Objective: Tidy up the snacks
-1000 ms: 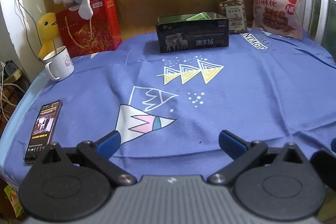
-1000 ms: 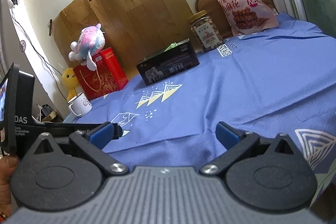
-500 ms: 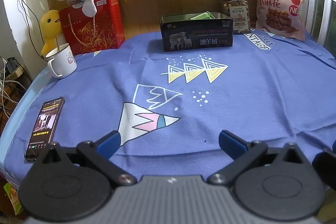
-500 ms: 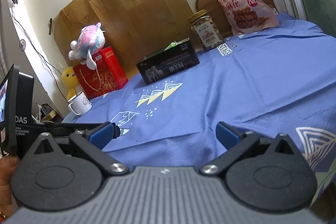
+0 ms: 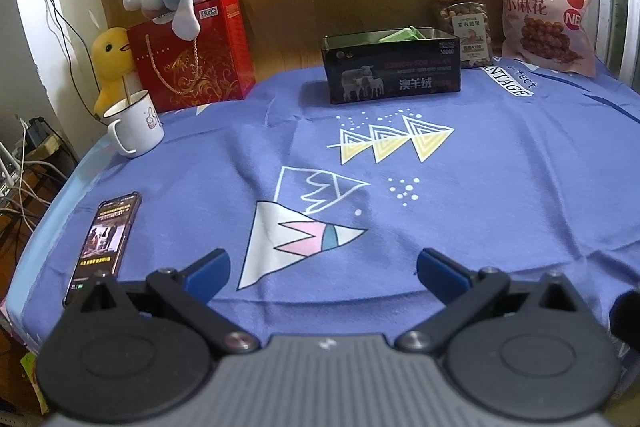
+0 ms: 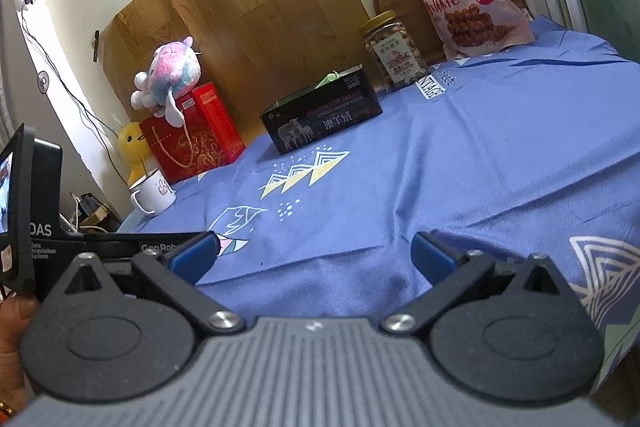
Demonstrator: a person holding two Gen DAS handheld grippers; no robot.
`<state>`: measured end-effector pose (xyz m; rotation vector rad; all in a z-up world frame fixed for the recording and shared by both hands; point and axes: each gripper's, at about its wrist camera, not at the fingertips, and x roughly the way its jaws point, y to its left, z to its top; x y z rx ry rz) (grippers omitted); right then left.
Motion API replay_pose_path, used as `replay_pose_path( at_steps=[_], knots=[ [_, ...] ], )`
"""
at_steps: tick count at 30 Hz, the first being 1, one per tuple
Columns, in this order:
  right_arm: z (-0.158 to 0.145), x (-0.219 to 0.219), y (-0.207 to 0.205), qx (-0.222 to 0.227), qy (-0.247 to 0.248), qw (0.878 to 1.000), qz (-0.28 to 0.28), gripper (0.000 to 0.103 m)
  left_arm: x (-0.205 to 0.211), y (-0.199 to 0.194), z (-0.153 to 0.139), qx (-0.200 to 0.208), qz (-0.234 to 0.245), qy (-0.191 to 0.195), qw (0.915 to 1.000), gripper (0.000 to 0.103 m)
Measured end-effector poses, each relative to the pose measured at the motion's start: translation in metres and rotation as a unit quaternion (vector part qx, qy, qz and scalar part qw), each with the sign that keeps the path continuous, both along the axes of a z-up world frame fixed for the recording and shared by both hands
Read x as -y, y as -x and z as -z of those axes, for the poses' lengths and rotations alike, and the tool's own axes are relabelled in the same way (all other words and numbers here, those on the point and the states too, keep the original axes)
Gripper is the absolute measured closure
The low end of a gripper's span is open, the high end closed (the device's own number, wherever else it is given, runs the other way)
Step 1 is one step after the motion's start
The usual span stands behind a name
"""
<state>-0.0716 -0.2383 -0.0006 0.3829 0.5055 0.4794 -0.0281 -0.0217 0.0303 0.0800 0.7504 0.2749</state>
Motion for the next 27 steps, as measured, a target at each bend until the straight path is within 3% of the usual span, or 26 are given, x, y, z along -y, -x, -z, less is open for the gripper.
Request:
replay_pose_path(
  at_steps=[10, 16, 27],
  knots=[
    [-0.001, -0.001, 0.0, 0.003, 0.002, 1.0, -0.001, 0.0, -0.002, 0.002, -0.003, 0.007, -0.002, 0.0, 1.0, 0.0],
    [0.0, -0.001, 0.0, 0.001, 0.001, 1.0, -0.002, 0.0, 0.002, 0.007, -0.008, 0.034, -0.016, -0.038, 0.9986, 0.0],
    [0.0, -0.001, 0.0, 0.0, 0.001, 1.0, -0.004, 0.0, 0.003, 0.01, -0.014, 0.049, -0.007, -0.043, 0.9978, 0.0]
  ],
)
